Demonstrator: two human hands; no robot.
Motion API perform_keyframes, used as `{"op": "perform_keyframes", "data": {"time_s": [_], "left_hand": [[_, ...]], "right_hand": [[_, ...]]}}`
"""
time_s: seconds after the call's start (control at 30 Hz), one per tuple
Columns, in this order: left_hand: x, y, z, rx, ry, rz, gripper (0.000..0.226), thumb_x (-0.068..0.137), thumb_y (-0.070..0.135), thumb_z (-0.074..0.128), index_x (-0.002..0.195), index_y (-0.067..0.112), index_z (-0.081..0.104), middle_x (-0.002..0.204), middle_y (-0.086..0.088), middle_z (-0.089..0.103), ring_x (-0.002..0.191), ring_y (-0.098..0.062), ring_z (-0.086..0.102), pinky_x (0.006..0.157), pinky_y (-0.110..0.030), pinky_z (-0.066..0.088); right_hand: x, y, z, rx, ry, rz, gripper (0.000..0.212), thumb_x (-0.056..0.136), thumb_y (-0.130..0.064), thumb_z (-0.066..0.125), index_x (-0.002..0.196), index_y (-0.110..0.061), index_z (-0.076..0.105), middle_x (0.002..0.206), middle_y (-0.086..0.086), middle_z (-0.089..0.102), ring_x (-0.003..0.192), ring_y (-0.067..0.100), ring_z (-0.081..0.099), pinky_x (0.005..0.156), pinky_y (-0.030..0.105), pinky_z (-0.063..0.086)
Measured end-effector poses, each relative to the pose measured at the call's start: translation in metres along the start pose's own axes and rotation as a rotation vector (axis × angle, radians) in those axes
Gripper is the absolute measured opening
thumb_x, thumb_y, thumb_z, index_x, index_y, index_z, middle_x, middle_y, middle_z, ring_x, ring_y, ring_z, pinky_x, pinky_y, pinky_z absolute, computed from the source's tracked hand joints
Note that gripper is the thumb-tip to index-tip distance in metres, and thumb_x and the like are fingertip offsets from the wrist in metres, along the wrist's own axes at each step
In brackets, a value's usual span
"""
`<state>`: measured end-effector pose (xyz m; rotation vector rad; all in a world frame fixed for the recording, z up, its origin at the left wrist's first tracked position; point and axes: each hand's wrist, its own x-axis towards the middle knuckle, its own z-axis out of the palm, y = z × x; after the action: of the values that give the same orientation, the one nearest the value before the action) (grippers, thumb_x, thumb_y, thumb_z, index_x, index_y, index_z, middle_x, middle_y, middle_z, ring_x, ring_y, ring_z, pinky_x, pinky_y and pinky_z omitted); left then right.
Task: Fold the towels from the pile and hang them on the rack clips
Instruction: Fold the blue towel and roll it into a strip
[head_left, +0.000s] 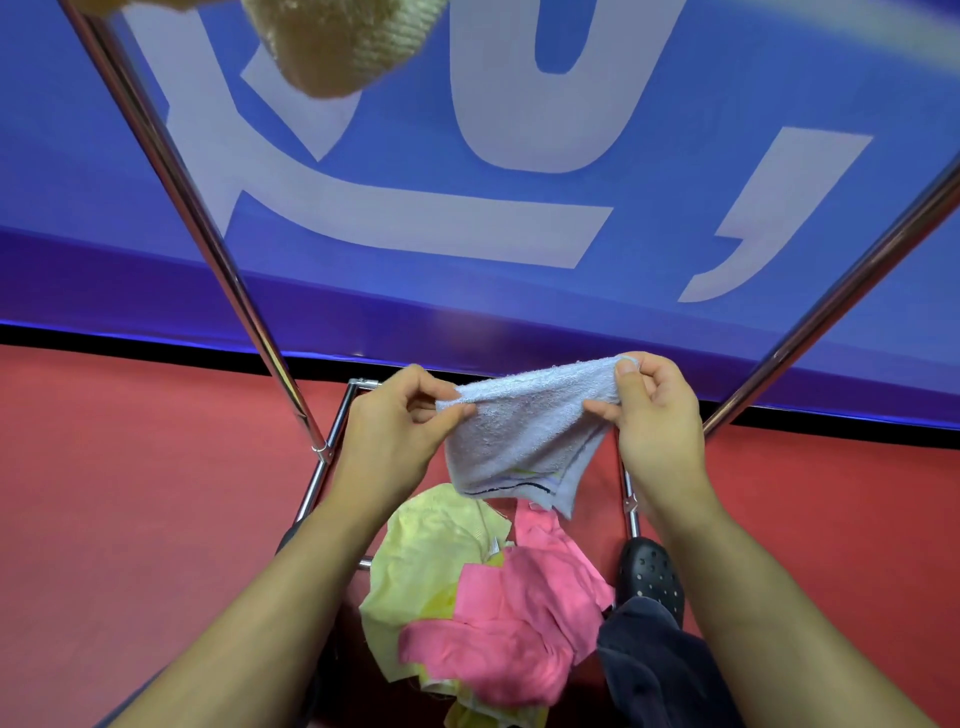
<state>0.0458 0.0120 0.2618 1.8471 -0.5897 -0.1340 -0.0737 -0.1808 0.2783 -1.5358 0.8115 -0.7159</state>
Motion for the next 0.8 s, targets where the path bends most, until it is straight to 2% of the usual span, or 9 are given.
{"op": "perform_keyframes", "data": {"time_s": [0.1,0.17,0.27,0.4,0.5,0.57,0.63,0.7,0.8], "left_hand": [[0.002,0.001,-0.001,-0.167,-0.061,-0.046,0.028,0.08,0.006,0.084,0.1,0.019,0.069,0.076,0.004,0.065,0.064,-0.005,0.058,0.067,-0.016,0.05],[0.003,0.001,-0.002,-0.134,-0.117,-0.018,0.03,0.084,0.008,0.081,0.107,0.024,0.073,0.082,0.01,0.069,0.07,-0.002,0.061,0.072,-0.015,0.048],[0.002,0.002,-0.002,-0.012,-0.156,0.046,0.018,0.086,0.01,0.079,0.093,0.026,0.077,0.084,0.025,0.071,0.072,0.007,0.062,0.07,-0.009,0.043],[0.0,0.0,0.001,0.043,-0.222,0.1,0.019,0.084,0.016,0.082,0.085,0.033,0.072,0.087,0.009,0.072,0.077,-0.008,0.066,0.074,-0.024,0.052],[-0.003,-0.004,0.002,0.142,-0.335,0.201,0.018,0.088,0.018,0.079,0.09,0.033,0.07,0.086,0.009,0.07,0.08,-0.013,0.065,0.077,-0.032,0.054],[-0.004,-0.005,0.002,0.194,-0.405,0.232,0.018,0.091,0.021,0.074,0.101,0.034,0.068,0.082,0.011,0.068,0.078,-0.012,0.065,0.076,-0.034,0.055],[-0.006,-0.003,0.002,0.278,-0.496,0.261,0.036,0.093,0.023,0.069,0.125,0.038,0.058,0.077,0.012,0.064,0.075,-0.008,0.062,0.075,-0.035,0.054],[-0.01,0.001,0.004,0.398,-0.584,0.323,0.057,0.095,0.024,0.064,0.142,0.046,0.039,0.075,0.014,0.059,0.074,-0.007,0.056,0.075,-0.035,0.051],[-0.016,0.009,0.008,0.497,-0.683,0.376,0.064,0.098,0.025,0.055,0.148,0.053,0.027,0.082,0.019,0.051,0.083,-0.011,0.053,0.075,-0.036,0.049]], "right_hand": [[0.001,0.0,-0.001,0.013,0.008,0.019,0.01,0.106,-0.026,0.05,0.101,-0.029,0.058,0.095,-0.006,0.066,0.075,0.011,0.076,0.088,0.031,0.054],[0.001,0.0,-0.001,0.027,0.014,0.023,0.01,0.106,-0.025,0.05,0.101,-0.028,0.059,0.097,-0.004,0.067,0.074,0.009,0.076,0.087,0.029,0.055],[0.002,-0.001,-0.002,0.042,0.028,0.025,0.009,0.106,-0.023,0.05,0.104,-0.024,0.059,0.097,-0.002,0.069,0.073,0.005,0.075,0.082,0.023,0.053],[0.002,-0.001,-0.003,0.028,0.041,0.02,0.011,0.106,-0.023,0.05,0.1,-0.028,0.059,0.095,-0.005,0.071,0.078,0.004,0.075,0.084,0.023,0.052],[0.002,0.0,-0.005,0.021,0.043,0.031,0.011,0.106,-0.023,0.05,0.101,-0.027,0.059,0.099,-0.003,0.072,0.08,0.004,0.076,0.086,0.025,0.052],[0.002,0.001,-0.005,0.019,0.043,0.034,0.011,0.106,-0.023,0.05,0.101,-0.027,0.059,0.101,-0.001,0.072,0.08,0.003,0.075,0.084,0.023,0.051],[0.002,0.001,-0.005,0.01,0.03,0.044,0.011,0.107,-0.023,0.05,0.102,-0.026,0.059,0.103,0.0,0.072,0.079,0.001,0.074,0.08,0.018,0.05],[0.0,0.001,-0.003,-0.006,0.014,0.051,0.011,0.106,-0.022,0.05,0.102,-0.024,0.06,0.102,0.0,0.072,0.079,-0.001,0.074,0.074,0.012,0.05],[0.001,0.004,0.0,-0.015,-0.007,0.051,0.011,0.106,-0.019,0.05,0.104,-0.018,0.061,0.105,0.005,0.074,0.084,0.004,0.074,0.075,0.011,0.052]]}}
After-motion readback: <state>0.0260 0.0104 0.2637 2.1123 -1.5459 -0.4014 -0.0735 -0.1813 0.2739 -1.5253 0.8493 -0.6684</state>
